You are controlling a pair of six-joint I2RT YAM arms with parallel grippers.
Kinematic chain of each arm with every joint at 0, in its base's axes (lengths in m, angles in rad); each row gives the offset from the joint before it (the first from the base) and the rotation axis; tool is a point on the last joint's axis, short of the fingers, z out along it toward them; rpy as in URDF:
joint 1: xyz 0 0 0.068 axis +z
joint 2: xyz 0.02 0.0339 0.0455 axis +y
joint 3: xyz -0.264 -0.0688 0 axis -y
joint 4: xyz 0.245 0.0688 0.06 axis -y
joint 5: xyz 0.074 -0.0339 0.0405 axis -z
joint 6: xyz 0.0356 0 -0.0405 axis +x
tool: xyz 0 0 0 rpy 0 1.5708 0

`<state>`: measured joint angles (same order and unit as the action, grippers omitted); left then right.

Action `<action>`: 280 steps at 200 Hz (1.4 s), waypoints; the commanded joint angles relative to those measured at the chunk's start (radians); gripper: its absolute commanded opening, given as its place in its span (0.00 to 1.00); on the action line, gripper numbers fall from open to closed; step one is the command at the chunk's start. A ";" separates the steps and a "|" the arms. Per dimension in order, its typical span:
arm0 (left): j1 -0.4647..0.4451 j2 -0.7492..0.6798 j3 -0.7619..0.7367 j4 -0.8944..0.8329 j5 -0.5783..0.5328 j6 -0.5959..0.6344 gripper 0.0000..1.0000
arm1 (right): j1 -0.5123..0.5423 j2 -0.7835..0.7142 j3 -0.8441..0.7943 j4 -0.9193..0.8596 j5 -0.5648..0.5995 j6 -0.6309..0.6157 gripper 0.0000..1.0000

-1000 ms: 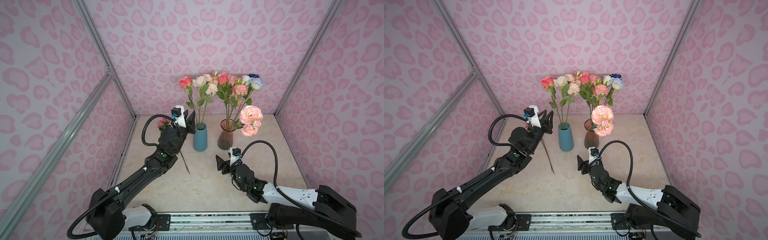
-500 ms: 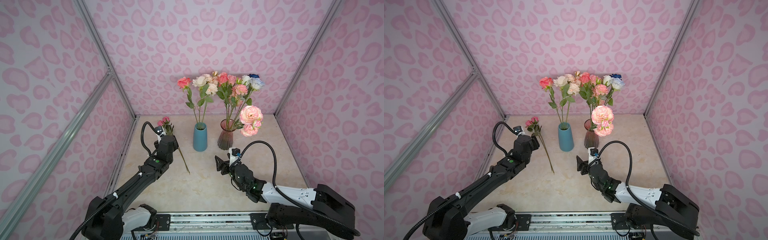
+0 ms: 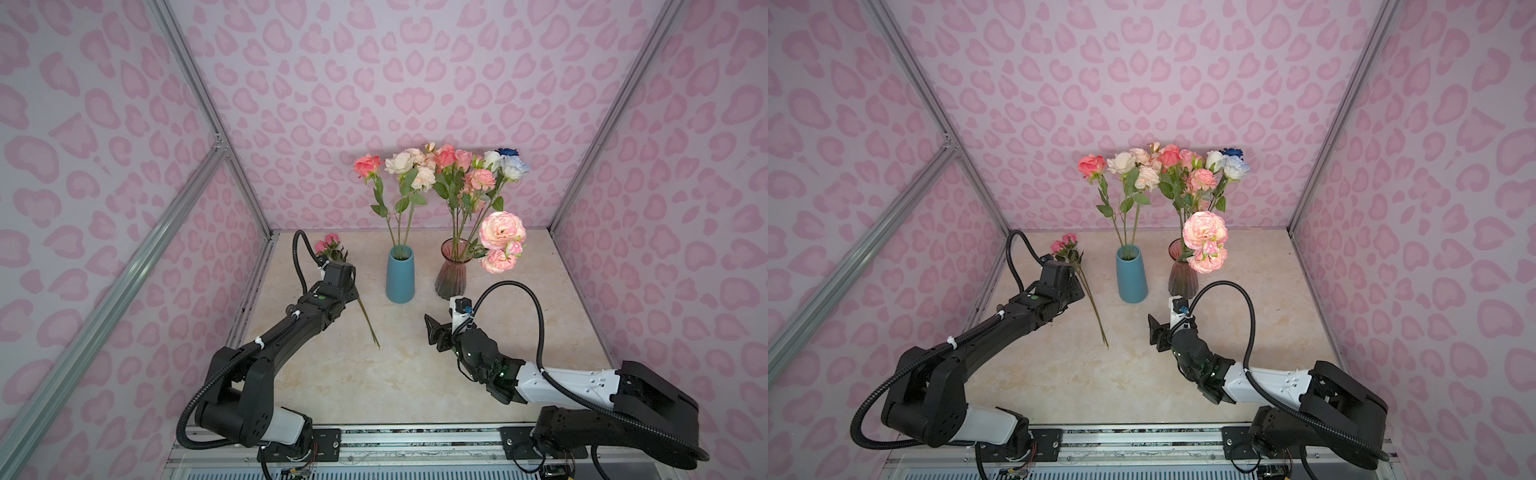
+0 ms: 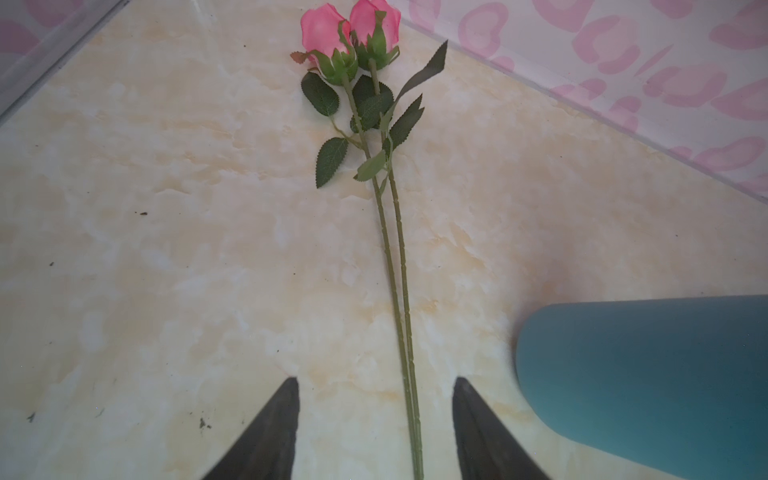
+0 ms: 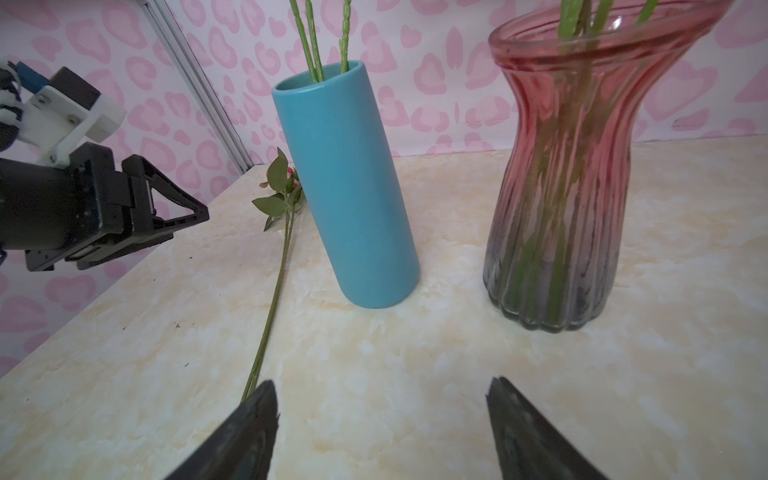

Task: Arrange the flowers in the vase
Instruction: 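Move the left gripper back to the remaining pink roses, then grasp a pink rose stem on the table with the left gripper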

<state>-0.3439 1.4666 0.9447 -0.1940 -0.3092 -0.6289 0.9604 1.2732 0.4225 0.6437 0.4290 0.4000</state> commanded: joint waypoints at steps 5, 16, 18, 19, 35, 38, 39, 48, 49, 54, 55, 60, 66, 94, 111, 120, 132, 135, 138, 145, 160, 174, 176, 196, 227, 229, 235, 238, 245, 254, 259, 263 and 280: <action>0.004 0.056 0.055 -0.053 0.048 -0.021 0.55 | 0.002 -0.007 0.003 0.006 0.030 -0.005 0.80; 0.004 0.077 0.072 -0.065 0.050 -0.018 0.53 | 0.002 -0.012 -0.002 0.008 0.042 -0.008 0.80; 0.004 0.080 0.075 -0.066 0.050 -0.020 0.53 | 0.002 -0.014 -0.003 0.008 0.043 -0.009 0.80; 0.004 0.082 0.077 -0.068 0.049 -0.020 0.53 | 0.001 -0.015 -0.003 0.008 0.043 -0.009 0.80; 0.003 0.115 0.104 -0.084 0.048 -0.016 0.52 | 0.001 -0.026 -0.006 0.005 0.050 -0.011 0.80; 0.003 0.121 0.112 -0.087 0.048 -0.012 0.51 | 0.001 -0.029 -0.006 0.005 0.050 -0.011 0.80; 0.003 0.124 0.114 -0.088 0.049 -0.011 0.51 | 0.001 -0.029 -0.007 0.005 0.050 -0.011 0.80; 0.003 0.146 0.143 -0.105 0.051 0.003 0.47 | 0.003 -0.035 -0.008 0.006 0.050 -0.012 0.80; 0.003 0.149 0.147 -0.107 0.050 0.004 0.47 | 0.002 -0.037 -0.008 0.006 0.050 -0.012 0.80; 0.003 0.161 0.166 -0.118 0.052 0.010 0.45 | 0.001 -0.039 -0.009 0.004 0.050 -0.011 0.80; 0.003 0.163 0.169 -0.121 0.052 0.011 0.45 | 0.001 -0.039 -0.008 0.004 0.050 -0.011 0.80; 0.003 0.175 0.184 -0.131 0.053 0.016 0.45 | 0.001 -0.042 -0.009 0.003 0.052 -0.010 0.80; 0.003 0.188 0.204 -0.139 0.055 0.025 0.44 | 0.002 -0.047 -0.010 0.002 0.055 -0.012 0.80; 0.003 0.257 0.291 -0.186 0.058 0.053 0.44 | 0.000 -0.055 -0.017 0.003 0.071 -0.017 0.80; 0.003 0.313 0.350 -0.223 0.051 0.060 0.43 | 0.001 -0.046 -0.017 0.008 0.070 -0.014 0.80; 0.003 0.341 0.379 -0.237 0.036 0.057 0.40 | 0.000 -0.040 -0.013 0.007 0.065 -0.011 0.80; 0.004 0.373 0.394 -0.243 0.019 0.048 0.38 | 0.000 -0.029 -0.009 0.006 0.056 -0.007 0.80; 0.005 0.379 0.394 -0.243 0.018 0.049 0.38 | 0.002 -0.028 -0.008 0.006 0.055 -0.005 0.80; 0.005 0.388 0.425 -0.243 0.019 0.050 0.38 | 0.001 -0.027 -0.007 0.005 0.051 -0.005 0.80; 0.006 0.409 0.445 -0.247 0.022 0.058 0.38 | 0.001 -0.025 -0.007 0.005 0.050 -0.003 0.80; 0.009 0.463 0.492 -0.263 0.027 0.063 0.33 | 0.001 -0.023 -0.006 0.007 0.048 -0.002 0.80; 0.011 0.507 0.526 -0.270 0.038 0.069 0.29 | 0.002 -0.024 -0.006 0.006 0.051 -0.003 0.80; 0.011 0.513 0.530 -0.273 0.038 0.069 0.28 | 0.000 -0.025 -0.006 0.005 0.051 -0.003 0.80; 0.014 0.551 0.551 -0.285 0.020 0.057 0.23 | 0.001 -0.026 -0.007 0.005 0.054 -0.007 0.80; 0.029 0.565 0.537 -0.267 -0.001 0.033 0.21 | 0.000 -0.028 -0.007 0.004 0.053 -0.005 0.80; 0.031 0.568 0.539 -0.265 0.003 0.035 0.21 | 0.001 -0.028 -0.007 0.004 0.053 -0.005 0.80; 0.035 0.576 0.544 -0.265 0.020 0.043 0.21 | 0.001 -0.026 -0.006 0.005 0.052 -0.005 0.80; 0.035 0.581 0.547 -0.261 0.031 0.050 0.21 | 0.001 -0.026 -0.007 0.005 0.051 -0.005 0.80; 0.038 0.591 0.556 -0.259 0.047 0.064 0.20 | 0.000 -0.022 -0.005 0.008 0.049 -0.005 0.80; 0.039 0.607 0.573 -0.271 0.051 0.077 0.20 | 0.000 -0.016 -0.004 0.007 0.049 -0.004 0.80; 0.040 0.616 0.584 -0.281 0.054 0.084 0.21 | 0.000 -0.014 -0.002 0.006 0.048 -0.004 0.80; 0.042 0.623 0.591 -0.285 0.058 0.090 0.21 | 0.001 -0.012 0.000 0.005 0.047 -0.004 0.80; 0.053 0.643 0.602 -0.297 0.069 0.087 0.22 | 0.002 -0.013 0.001 0.002 0.042 -0.005 0.80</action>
<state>-0.3012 2.0823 1.5242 -0.4667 -0.2626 -0.5591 0.9611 1.2575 0.4191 0.6384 0.4698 0.3965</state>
